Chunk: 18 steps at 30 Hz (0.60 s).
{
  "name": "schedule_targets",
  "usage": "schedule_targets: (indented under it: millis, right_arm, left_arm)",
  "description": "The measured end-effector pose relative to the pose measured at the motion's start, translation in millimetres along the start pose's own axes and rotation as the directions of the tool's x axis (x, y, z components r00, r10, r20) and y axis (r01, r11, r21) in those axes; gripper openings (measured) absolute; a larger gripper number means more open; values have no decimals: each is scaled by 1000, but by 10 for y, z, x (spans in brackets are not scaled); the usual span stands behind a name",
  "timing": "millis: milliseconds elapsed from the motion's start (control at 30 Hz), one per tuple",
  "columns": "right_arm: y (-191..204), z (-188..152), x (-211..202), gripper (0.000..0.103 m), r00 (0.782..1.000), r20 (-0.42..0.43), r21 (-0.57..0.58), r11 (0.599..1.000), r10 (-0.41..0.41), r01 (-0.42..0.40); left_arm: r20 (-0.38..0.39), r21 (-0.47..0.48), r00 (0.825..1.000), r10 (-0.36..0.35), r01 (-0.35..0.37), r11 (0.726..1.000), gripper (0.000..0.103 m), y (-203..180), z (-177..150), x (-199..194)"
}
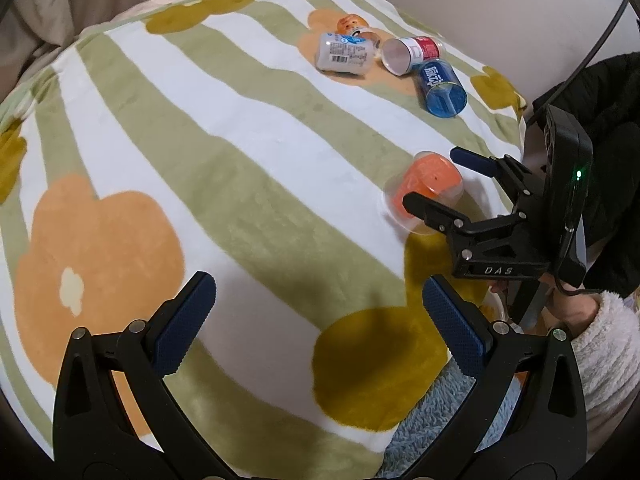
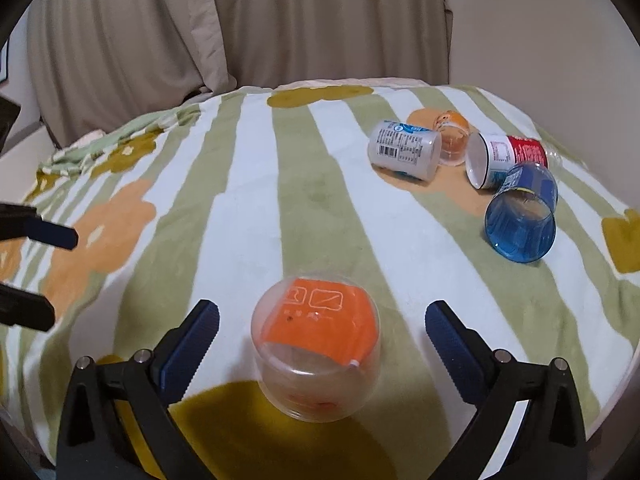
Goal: Flip cup upside down
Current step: 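Open the right gripper and raise both tools away from the cup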
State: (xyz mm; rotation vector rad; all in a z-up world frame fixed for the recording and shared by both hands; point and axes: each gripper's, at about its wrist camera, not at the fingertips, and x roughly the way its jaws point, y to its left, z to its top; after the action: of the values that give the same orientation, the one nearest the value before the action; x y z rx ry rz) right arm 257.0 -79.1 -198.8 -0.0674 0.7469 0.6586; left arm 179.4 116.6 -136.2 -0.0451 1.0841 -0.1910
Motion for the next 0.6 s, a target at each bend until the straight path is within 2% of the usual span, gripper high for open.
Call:
schedule_targets:
  millis: [233, 333, 400, 433, 500, 533, 600]
  right_arm:
    - [42, 4, -47, 103, 1000, -3, -14, 1000, -25, 25]
    - [91, 102, -321, 103, 999, 25, -10, 999, -37, 38]
    - [123, 212, -628, 103, 997, 58, 4, 998, -59, 59]
    - [150, 280, -883, 103, 991, 115, 11, 997, -73, 73]
    - [209, 353, -1242, 103, 976, 191, 20, 995, -104, 102]
    - [274, 402, -1508, 103, 960, 243, 22, 990, -138, 137]
    - [390, 456, -1877, 103, 931, 303, 28, 978, -204, 205]
  left_arm:
    - [42, -10, 999, 14, -14, 1000, 103, -32, -39, -135]
    - [104, -6, 994, 29, -29, 1000, 103, -73, -33, -352]
    - [180, 2, 983, 49, -50, 999, 103, -139, -1, -592]
    - [213, 7, 976, 54, -56, 998, 103, -172, 15, -691]
    - [318, 18, 946, 66, -76, 997, 103, -298, 44, -998]
    - [358, 18, 931, 75, -87, 996, 103, -348, 53, -1112]
    - [456, 16, 885, 92, -111, 994, 103, -477, 51, -1396]
